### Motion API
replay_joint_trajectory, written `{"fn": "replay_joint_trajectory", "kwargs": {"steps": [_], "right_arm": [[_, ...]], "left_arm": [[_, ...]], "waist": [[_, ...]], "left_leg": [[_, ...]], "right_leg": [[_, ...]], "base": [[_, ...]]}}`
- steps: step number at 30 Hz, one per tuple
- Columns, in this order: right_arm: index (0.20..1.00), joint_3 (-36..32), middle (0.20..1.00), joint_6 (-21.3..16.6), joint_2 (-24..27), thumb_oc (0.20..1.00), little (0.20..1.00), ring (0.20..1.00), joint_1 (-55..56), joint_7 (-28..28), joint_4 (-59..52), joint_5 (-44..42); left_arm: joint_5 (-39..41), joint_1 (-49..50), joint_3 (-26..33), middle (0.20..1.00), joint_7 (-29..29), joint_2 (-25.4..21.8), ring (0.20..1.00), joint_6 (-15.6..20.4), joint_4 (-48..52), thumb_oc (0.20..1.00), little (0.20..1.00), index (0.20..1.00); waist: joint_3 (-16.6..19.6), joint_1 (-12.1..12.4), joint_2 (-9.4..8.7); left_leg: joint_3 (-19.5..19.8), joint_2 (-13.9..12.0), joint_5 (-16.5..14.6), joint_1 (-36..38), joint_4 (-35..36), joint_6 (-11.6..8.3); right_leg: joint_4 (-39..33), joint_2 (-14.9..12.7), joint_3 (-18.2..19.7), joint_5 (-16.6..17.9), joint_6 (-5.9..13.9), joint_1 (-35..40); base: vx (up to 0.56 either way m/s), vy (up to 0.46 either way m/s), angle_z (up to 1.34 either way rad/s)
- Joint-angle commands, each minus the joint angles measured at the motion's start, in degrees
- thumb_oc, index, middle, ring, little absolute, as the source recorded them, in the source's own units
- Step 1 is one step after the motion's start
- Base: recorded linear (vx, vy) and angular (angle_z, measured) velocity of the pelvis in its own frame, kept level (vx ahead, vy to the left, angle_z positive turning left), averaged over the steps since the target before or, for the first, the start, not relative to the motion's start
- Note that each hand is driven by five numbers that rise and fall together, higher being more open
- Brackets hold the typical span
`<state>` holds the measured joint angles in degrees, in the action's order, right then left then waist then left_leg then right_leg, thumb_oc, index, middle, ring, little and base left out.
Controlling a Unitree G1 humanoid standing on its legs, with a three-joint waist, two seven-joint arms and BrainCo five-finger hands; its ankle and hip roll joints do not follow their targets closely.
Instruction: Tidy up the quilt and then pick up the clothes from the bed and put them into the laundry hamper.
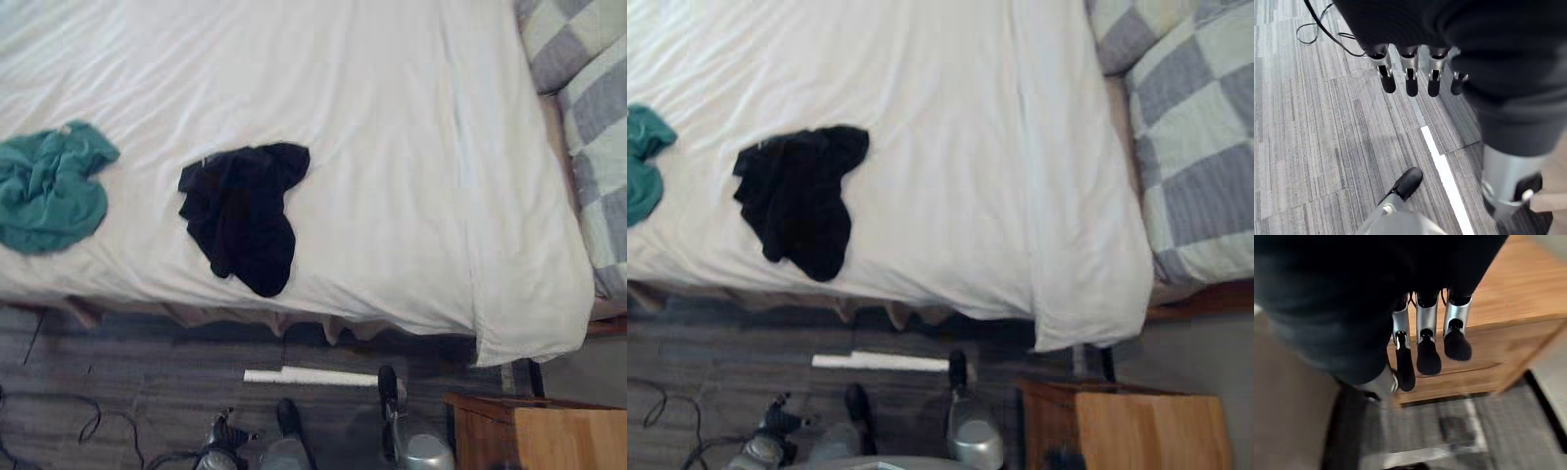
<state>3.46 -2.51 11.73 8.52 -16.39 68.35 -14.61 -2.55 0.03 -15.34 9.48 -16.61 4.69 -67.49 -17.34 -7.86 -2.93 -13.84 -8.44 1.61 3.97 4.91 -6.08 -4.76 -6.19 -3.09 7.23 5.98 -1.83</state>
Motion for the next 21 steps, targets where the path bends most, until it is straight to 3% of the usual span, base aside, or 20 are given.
{"fn": "replay_joint_trajectory", "kwargs": {"steps": [1,3,4,5,7,9,10,11,13,16,17,18,19,20,21], "right_arm": [[1.0,0.9,1.0,-0.9,1.4,1.0,1.0,1.0,-4.6,1.1,0.0,0.6],[1.0,2.5,1.0,-0.4,1.6,1.0,1.0,1.0,-6.1,2.2,1.1,2.6],[1.0,5.1,1.0,0.2,2.5,1.0,1.0,1.0,-7.8,3.1,0.0,5.6],[1.0,5.1,1.0,0.2,2.5,1.0,1.0,1.0,-7.9,3.1,0.0,5.6],[1.0,7.2,1.0,0.5,3.1,1.0,1.0,1.0,-9.8,3.6,-0.8,8.3],[1.0,8.5,1.0,0.6,3.1,1.0,1.0,1.0,-10.9,4.4,-2.3,9.6],[1.0,8.5,1.0,0.6,3.1,1.0,1.0,1.0,-10.9,4.4,-2.3,9.6],[1.0,8.7,1.0,0.3,2.7,1.0,1.0,1.0,-11.2,5.2,-3.9,9.1],[1.0,7.8,1.0,0.0,2.5,1.0,1.0,1.0,-10.3,6.1,-5.1,7.9],[1.0,7.5,1.0,0.2,2.2,1.0,1.0,1.0,-9.5,6.7,-4.8,7.9],[1.0,7.0,1.0,0.2,2.0,1.0,1.0,1.0,-9.7,6.8,-4.6,7.8],[1.0,6.8,1.0,0.8,1.9,1.0,1.0,1.0,-10.6,6.8,-4.4,8.0],[1.0,6.6,1.0,1.0,1.3,1.0,1.0,1.0,-10.7,6.8,-4.6,7.7],[1.0,6.9,1.0,0.7,0.3,1.0,1.0,1.0,-10.9,7.0,-5.7,6.2],[1.0,7.4,1.0,0.4,0.1,1.0,1.0,1.0,-10.7,7.1,-6.0,6.1]], "left_arm": [[-0.7,-1.4,-0.2,1.0,-0.1,-0.5,1.0,0.5,-2.4,1.0,1.0,1.0],[-1.4,-2.1,-1.0,1.0,-0.1,-0.2,1.0,0.5,-2.9,1.0,1.0,1.0],[-0.9,-2.7,-0.7,1.0,-0.5,0.0,1.0,0.6,-2.8,1.0,1.0,1.0],[-0.9,-2.7,-0.7,1.0,-0.5,0.0,1.0,0.6,-2.8,1.0,1.0,1.0],[-1.1,-2.9,-0.4,1.0,-0.4,0.2,1.0,0.7,-2.9,1.0,1.0,1.0],[-1.3,-2.5,0.1,1.0,-0.3,0.5,1.0,0.8,-3.9,1.0,1.0,1.0],[-1.3,-2.5,0.1,1.0,-0.3,0.5,1.0,0.8,-3.9,1.0,1.0,1.0],[-1.0,-2.4,0.8,1.0,-0.1,0.9,1.0,0.9,-4.8,1.0,1.0,1.0],[-1.4,-1.2,1.7,1.0,0.2,0.8,1.0,0.5,-5.9,1.0,1.0,1.0],[-2.1,-1.4,1.3,1.0,0.2,0.4,1.0,0.3,-5.9,1.0,1.0,1.0],[-2.2,-1.9,0.8,1.0,-0.3,0.5,1.0,0.5,-6.0,1.0,1.0,1.0],[-2.4,-2.5,0.4,1.0,-0.9,0.8,1.0,0.1,-6.4,1.0,1.0,1.0],[-2.6,-2.8,0.5,1.0,-1.0,0.6,1.0,-0.2,-6.7,1.0,1.0,1.0],[-3.2,-3.1,0.1,1.0,-1.2,0.0,1.0,-0.4,-6.8,1.0,1.0,1.0],[-3.7,-3.0,-0.1,1.0,-1.3,-0.3,1.0,-0.5,-6.4,1.0,1.0,1.0]], "waist": [[1.5,0.2,-0.01],[1.7,0.1,0.5],[1.4,0.1,0.53],[1.3,0.0,0.57],[1.5,0.5,0.7],[2.5,1.2,0.56],[2.5,1.1,0.56],[3.6,1.2,0.41],[5.4,1.2,1.24],[6.0,1.3,1.24],[6.1,1.3,0.95],[5.5,1.6,0.02],[5.0,1.6,-0.41],[3.9,1.2,-0.36],[3.3,0.7,-0.11]], "left_leg": [[2.1,-0.8,0.1,-3.3,-1.7,-0.94],[1.3,0.0,-1.2,-4.3,-4.8,-0.87],[-0.5,-0.8,-1.2,-6.0,-9.6,-2.26],[-0.3,-0.9,-1.4,-6.2,-10.0,-2.31],[-1.2,-2.5,-1.0,-6.2,-10.4,-3.14],[0.2,-6.0,0.5,-5.7,-8.8,-4.55],[0.2,-6.0,0.5,-5.7,-8.8,-4.55],[1.0,-11.2,3.7,-5.5,-5.7,-5.9],[-2.4,-16.1,6.6,-5.0,-3.2,-6.86],[-2.2,-15.7,6.0,-5.2,-3.2,-7.45],[-1.8,-14.6,4.8,-5.9,-4.2,-7.56],[-2.1,-12.6,2.9,-6.2,-6.1,-6.91],[-2.9,-11.4,1.9,-6.1,-6.6,-6.06],[-5.9,-8.8,1.0,-4.0,-5.4,-3.87],[-6.5,-7.6,0.9,-2.6,-3.9,-3.05]], "right_leg": [[7.7,-0.9,0.2,-10.8,2.72,-1.9],[5.1,-2.3,0.0,-10.2,2.85,0.1],[4.1,-4.0,-1.5,-9.9,2.73,0.7],[4.1,-3.9,-1.7,-9.9,2.71,0.8],[3.7,-5.2,-1.9,-9.5,3.18,1.4],[4.0,-7.5,-1.9,-8.7,4.39,1.4],[4.0,-7.5,-1.9,-8.7,4.39,1.5],[4.4,-11.0,-2.5,-8.1,6.05,1.3],[4.8,-14.5,-5.1,-7.9,8.12,1.8],[5.2,-15.8,-5.8,-7.6,8.63,2.9],[6.6,-18.0,-5.7,-5.4,9.02,3.0],[10.3,-21.1,-5.8,0.9,9.02,1.6],[13.2,-22.7,-6.7,3.7,8.43,-0.2],[19.8,-21.8,-9.6,2.7,6.27,-3.9],[21.8,-18.1,-9.2,-0.1,5.78,-5.2]], "base": [[0.04,0.035,-0.14],[-0.03,0.08,-0.1],[-0.08,0.097,0.04],[-0.06,0.155,0.32],[0.0,0.236,0.48],[0.04,0.301,0.13],[0.05,0.472,0.3],[0.02,0.556,0.33],[0.07,0.702,0.43],[0.14,0.312,0.51],[0.08,0.376,0.39],[0.09,0.499,0.33],[0.07,0.719,0.21],[0.12,0.756,-0.11],[0.17,0.807,-0.6]]}}
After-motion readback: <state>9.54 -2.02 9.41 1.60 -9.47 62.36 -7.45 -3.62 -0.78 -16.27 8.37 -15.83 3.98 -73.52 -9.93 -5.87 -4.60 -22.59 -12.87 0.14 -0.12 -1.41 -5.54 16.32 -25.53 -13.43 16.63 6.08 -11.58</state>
